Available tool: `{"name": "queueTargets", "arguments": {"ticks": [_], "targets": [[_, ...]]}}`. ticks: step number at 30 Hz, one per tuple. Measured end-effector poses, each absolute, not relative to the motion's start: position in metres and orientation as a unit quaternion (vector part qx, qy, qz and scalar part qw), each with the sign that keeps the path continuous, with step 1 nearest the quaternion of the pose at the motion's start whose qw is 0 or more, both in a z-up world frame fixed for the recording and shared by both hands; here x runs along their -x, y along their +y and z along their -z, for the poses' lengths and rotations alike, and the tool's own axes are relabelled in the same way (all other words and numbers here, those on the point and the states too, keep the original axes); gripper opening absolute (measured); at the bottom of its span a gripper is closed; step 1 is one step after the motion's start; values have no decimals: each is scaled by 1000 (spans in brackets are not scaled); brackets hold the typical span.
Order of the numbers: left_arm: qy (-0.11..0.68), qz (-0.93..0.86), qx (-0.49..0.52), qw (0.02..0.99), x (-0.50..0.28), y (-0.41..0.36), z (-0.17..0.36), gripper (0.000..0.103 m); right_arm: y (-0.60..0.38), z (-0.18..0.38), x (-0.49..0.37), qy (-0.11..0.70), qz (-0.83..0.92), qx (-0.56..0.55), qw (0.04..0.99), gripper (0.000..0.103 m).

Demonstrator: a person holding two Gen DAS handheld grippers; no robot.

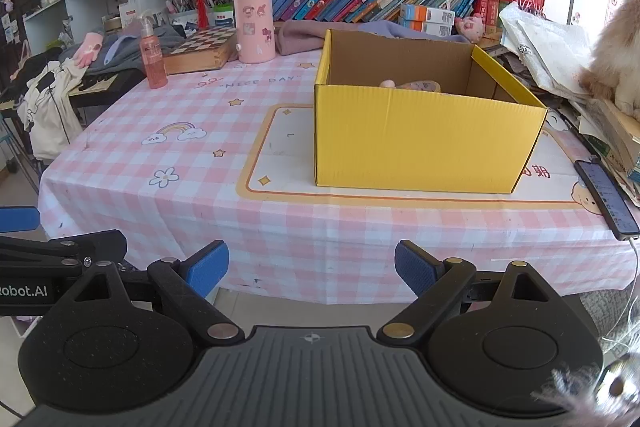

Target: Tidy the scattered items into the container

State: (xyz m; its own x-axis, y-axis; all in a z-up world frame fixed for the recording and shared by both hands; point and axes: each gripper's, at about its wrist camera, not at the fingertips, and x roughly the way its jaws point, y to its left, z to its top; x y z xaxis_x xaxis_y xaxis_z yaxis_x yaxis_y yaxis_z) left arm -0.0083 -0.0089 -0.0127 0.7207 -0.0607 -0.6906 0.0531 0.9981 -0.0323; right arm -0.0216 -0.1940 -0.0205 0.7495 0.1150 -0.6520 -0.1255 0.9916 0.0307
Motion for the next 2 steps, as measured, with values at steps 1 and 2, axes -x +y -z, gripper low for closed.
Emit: {"name": "queueTargets", "arguments": {"ticks": [1,2], "targets": [[373,30,5,927,8,-9,13,103,-194,21,22,349,-64,7,935,90],[374,29,4,927,8,-9,13,103,-194,21,21,350,-64,6,935,90]]}}
